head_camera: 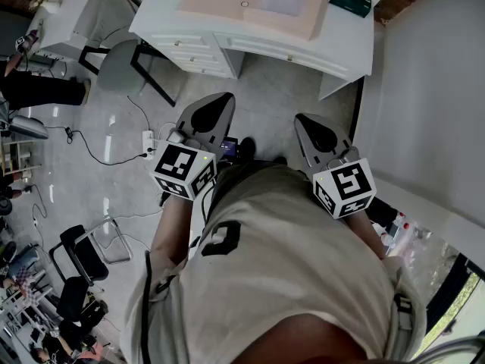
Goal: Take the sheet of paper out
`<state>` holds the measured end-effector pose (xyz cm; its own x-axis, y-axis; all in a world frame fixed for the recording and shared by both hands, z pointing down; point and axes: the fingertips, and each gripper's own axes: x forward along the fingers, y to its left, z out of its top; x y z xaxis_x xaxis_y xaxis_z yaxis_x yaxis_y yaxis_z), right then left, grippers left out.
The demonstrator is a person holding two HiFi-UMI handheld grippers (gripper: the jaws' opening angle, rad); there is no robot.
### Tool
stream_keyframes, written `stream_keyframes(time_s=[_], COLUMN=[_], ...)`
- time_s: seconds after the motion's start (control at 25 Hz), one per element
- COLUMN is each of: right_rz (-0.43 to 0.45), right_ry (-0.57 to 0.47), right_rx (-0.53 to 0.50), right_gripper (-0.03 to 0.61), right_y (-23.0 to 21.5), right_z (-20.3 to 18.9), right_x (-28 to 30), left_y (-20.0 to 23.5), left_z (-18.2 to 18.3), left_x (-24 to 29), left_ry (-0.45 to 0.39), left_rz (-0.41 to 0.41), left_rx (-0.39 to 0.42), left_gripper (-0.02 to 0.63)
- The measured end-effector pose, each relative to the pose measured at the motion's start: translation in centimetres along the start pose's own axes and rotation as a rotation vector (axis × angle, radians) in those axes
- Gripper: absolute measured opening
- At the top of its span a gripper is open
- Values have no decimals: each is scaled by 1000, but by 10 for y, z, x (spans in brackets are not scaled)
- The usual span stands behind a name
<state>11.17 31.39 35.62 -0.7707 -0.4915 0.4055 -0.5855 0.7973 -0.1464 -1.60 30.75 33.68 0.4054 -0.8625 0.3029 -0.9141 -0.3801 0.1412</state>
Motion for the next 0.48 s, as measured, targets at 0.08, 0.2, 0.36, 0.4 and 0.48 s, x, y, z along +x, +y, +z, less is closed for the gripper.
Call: stream_keyframes(time_s=[0.08,0.2,0.36,0.4,0.48], right_rz=[-2,-4,-10,-16,-38], right_ry=[-7,-4,4,2,-5], right_rx=[-9,-23,-45,-46,-40], right_gripper=[18,18,18,18,18], right_y=[-3,-3,-2,-3,-6], right_z=[1,1,4,5,8], right_x=[2,5,10,12,13], left_y=[-2,-6,-15,-17,-21], left_z=[-1,-4,-5,-5,-8], left_x=[5,12,20,23,28], left_ry=[3,8,-3,-2,3], left_rz=[3,15,-16,-28,-52], left_rx=[20,55,60,60,66], left_gripper=[15,14,14,14,14])
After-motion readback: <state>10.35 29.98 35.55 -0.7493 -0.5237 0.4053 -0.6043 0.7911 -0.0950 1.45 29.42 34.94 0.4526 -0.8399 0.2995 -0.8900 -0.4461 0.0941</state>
